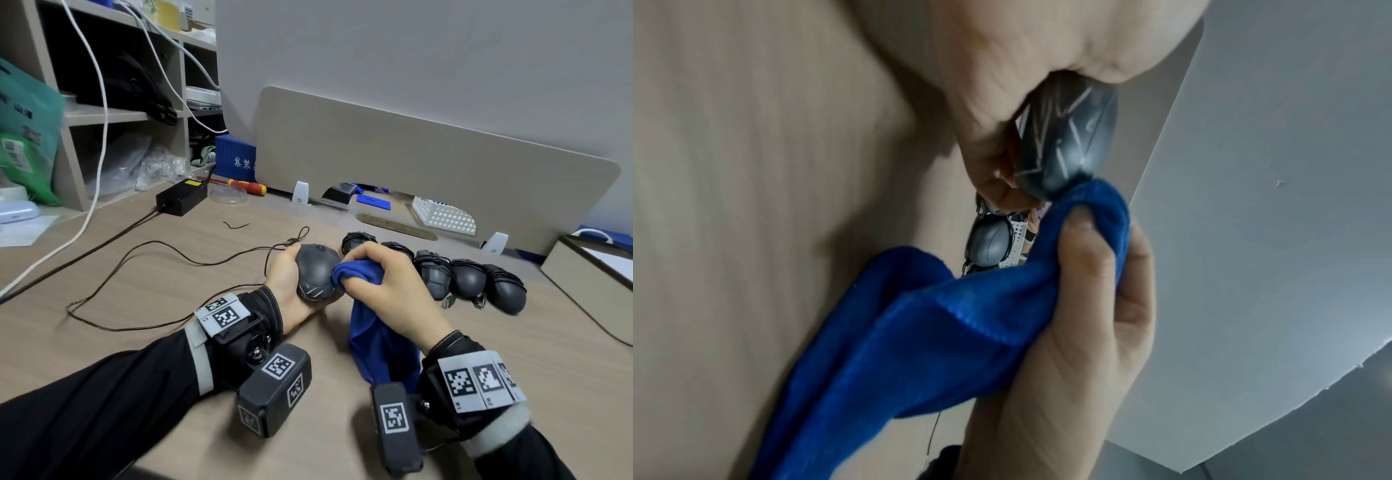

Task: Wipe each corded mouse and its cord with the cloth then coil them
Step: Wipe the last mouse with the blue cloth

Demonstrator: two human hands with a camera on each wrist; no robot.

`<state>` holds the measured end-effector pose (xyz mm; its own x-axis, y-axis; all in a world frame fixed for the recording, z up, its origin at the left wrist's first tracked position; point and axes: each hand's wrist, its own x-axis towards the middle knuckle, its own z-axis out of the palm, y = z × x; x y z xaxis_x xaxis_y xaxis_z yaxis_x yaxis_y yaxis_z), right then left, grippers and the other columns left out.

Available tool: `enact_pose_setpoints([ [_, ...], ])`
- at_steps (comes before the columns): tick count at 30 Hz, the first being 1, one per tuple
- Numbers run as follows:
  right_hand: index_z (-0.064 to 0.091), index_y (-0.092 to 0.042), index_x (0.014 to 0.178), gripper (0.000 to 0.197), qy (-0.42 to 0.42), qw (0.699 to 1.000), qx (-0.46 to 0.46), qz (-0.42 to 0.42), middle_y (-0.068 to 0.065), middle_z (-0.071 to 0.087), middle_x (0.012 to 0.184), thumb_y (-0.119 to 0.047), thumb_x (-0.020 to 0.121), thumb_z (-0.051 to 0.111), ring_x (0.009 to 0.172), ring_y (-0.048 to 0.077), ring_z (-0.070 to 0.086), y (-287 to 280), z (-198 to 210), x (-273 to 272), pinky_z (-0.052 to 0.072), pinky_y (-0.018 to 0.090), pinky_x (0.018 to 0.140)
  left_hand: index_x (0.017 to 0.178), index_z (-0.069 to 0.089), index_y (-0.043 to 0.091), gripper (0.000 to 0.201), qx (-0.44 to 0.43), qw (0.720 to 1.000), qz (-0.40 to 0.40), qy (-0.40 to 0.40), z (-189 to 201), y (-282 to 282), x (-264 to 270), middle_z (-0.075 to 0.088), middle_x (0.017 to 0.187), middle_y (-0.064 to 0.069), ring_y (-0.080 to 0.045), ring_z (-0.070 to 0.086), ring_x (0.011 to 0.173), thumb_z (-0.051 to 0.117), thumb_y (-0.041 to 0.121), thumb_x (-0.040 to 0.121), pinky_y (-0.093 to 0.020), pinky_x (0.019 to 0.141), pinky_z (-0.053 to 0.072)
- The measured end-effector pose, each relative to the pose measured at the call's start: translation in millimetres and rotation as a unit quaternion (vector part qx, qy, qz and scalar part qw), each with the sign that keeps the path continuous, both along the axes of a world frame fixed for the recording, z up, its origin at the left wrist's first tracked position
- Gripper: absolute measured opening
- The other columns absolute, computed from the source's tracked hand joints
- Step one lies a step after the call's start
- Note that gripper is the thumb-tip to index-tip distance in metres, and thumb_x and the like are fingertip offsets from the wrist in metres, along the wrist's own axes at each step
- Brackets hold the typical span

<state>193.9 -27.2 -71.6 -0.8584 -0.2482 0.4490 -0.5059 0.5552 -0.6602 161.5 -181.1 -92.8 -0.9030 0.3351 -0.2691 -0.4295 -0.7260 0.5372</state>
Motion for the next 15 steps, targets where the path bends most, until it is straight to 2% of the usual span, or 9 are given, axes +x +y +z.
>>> enact_pose_setpoints([
  [5, 0.066, -0.023, 0.087, 0.017, -0.011, 0.997, 0.048, 0.057, -0.011, 0.068, 0.081, -0.013, 0.074, 0.07, 0.075, 0.008, 0.061, -11.0, 0.2, 8.7, 0.051, 0.031, 0.072, 0.102, 0.061, 0.007, 0.034, -0.026, 1.0, 0.017, -0.001, -6.2, -2.2, -6.6, 0.066, 0.088, -0.013, -0.027, 0.064, 0.078, 0.042, 0.034, 0.098, -0.032, 0.065, 0.056],
  [7, 0.066, -0.024, 0.086, 0.016, -0.003, 1.0, 0.02, 0.015, -0.011, 0.068, 0.081, -0.018, 0.072, 0.067, 0.077, 0.01, 0.063, -8.1, -1.7, 3.7, 0.053, 0.035, 0.073, 0.103, 0.059, 0.006, 0.035, -0.014, 1.0, 0.009, -0.006, -4.9, -2.1, -6.4, 0.065, 0.09, -0.015, -0.028, 0.063, 0.079, 0.039, 0.034, 0.1, -0.032, 0.059, 0.058],
  [10, 0.065, -0.025, 0.085, 0.015, 0.008, 0.999, 0.025, -0.027, -0.011, 0.068, 0.081, -0.023, 0.07, 0.065, 0.079, 0.013, 0.063, -1.6, -3.1, 0.2, 0.053, 0.04, 0.074, 0.115, 0.056, 0.004, 0.044, -0.018, 0.999, 0.019, -0.021, -7.1, -1.6, -8.6, 0.064, 0.105, -0.019, -0.031, 0.064, 0.084, 0.039, 0.043, 0.102, -0.038, 0.055, 0.058],
  [13, 0.065, -0.027, 0.087, 0.017, -0.003, 0.998, 0.062, 0.028, -0.012, 0.067, 0.08, -0.019, 0.072, 0.067, 0.075, 0.01, 0.061, -9.8, -0.9, 7.0, 0.051, 0.034, 0.072, 0.131, 0.054, 0.006, 0.061, -0.059, 0.997, 0.05, -0.031, -17.5, 2.1, -16.3, 0.066, 0.121, -0.02, -0.034, 0.069, 0.096, 0.044, 0.057, 0.098, -0.042, 0.063, 0.059],
  [15, 0.065, -0.028, 0.088, 0.018, 0.0, 0.996, 0.073, 0.048, -0.012, 0.067, 0.08, -0.02, 0.072, 0.067, 0.075, 0.009, 0.062, -16.1, -0.1, 9.3, 0.053, 0.034, 0.072, 0.133, 0.055, 0.008, 0.066, -0.084, 0.994, 0.066, -0.03, -22.6, 5.8, -18.0, 0.067, 0.12, -0.017, -0.033, 0.071, 0.098, 0.046, 0.061, 0.096, -0.041, 0.065, 0.06],
])
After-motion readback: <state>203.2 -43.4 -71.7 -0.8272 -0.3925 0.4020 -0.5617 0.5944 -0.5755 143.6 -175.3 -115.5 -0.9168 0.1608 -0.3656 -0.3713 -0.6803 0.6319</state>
